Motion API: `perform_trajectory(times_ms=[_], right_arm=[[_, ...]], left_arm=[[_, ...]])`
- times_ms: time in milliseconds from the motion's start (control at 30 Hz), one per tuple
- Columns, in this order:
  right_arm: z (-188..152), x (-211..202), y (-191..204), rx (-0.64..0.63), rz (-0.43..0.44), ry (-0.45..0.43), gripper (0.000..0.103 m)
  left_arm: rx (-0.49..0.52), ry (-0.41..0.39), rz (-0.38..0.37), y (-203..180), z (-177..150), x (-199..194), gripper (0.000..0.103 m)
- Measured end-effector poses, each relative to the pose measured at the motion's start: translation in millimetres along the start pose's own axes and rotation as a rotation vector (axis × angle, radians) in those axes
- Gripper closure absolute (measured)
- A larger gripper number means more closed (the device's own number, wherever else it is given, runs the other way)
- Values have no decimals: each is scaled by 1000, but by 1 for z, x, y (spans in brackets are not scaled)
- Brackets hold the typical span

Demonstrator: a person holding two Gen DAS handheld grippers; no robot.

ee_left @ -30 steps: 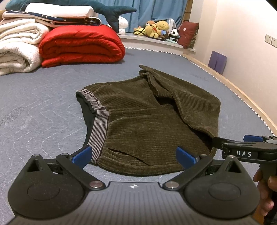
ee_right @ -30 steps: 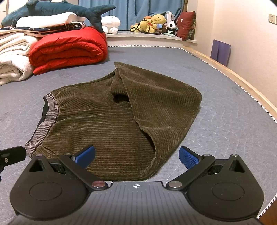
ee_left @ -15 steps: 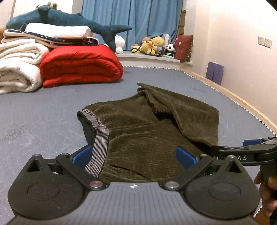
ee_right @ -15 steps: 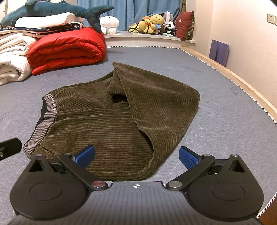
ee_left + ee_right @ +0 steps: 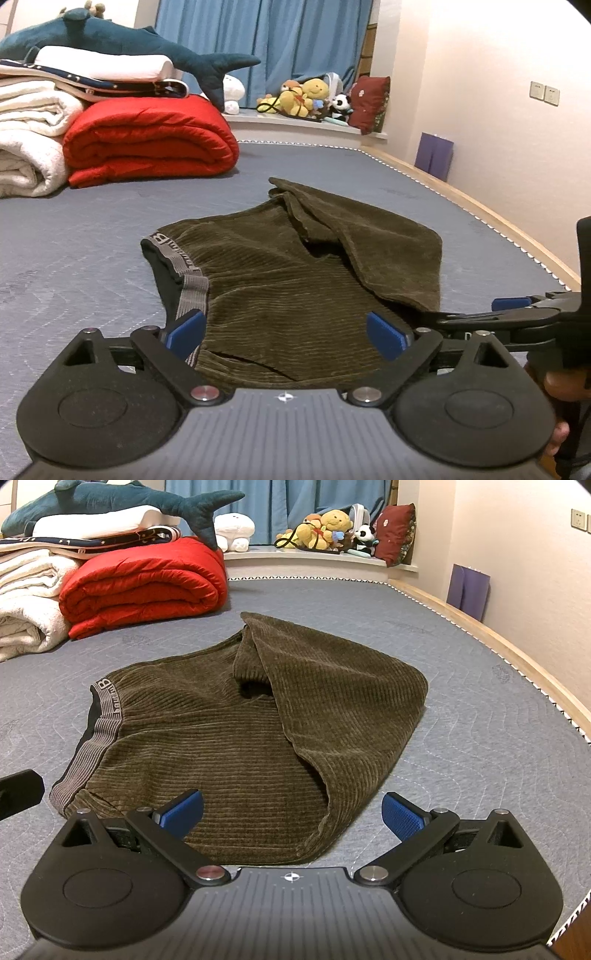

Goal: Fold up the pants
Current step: 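Move both grippers toward the corduroy pants lying on the mattress, then grasp the grey waistband with the left gripper while the right gripper grasps the corduroy fabric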

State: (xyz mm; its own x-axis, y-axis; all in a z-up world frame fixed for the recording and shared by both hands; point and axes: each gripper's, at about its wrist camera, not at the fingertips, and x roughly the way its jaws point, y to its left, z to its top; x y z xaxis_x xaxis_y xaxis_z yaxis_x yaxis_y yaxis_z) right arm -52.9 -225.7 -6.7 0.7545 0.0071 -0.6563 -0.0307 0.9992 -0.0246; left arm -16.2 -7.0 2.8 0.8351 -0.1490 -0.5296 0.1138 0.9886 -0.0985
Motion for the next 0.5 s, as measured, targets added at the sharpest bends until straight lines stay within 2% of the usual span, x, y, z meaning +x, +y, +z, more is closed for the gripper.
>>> perform_trajectory(times_ms=[200, 433, 500], right_arm=[[0, 0, 0, 1, 1, 0, 1], [-1, 1, 3, -14, 16, 3, 2], [-2, 1, 5, -27, 24, 2, 5]], left_arm=[[6, 7, -48, 0, -1, -1, 22], [25, 19, -95, -4, -3, -1, 53], [28, 26, -105, -5, -4, 0, 58]])
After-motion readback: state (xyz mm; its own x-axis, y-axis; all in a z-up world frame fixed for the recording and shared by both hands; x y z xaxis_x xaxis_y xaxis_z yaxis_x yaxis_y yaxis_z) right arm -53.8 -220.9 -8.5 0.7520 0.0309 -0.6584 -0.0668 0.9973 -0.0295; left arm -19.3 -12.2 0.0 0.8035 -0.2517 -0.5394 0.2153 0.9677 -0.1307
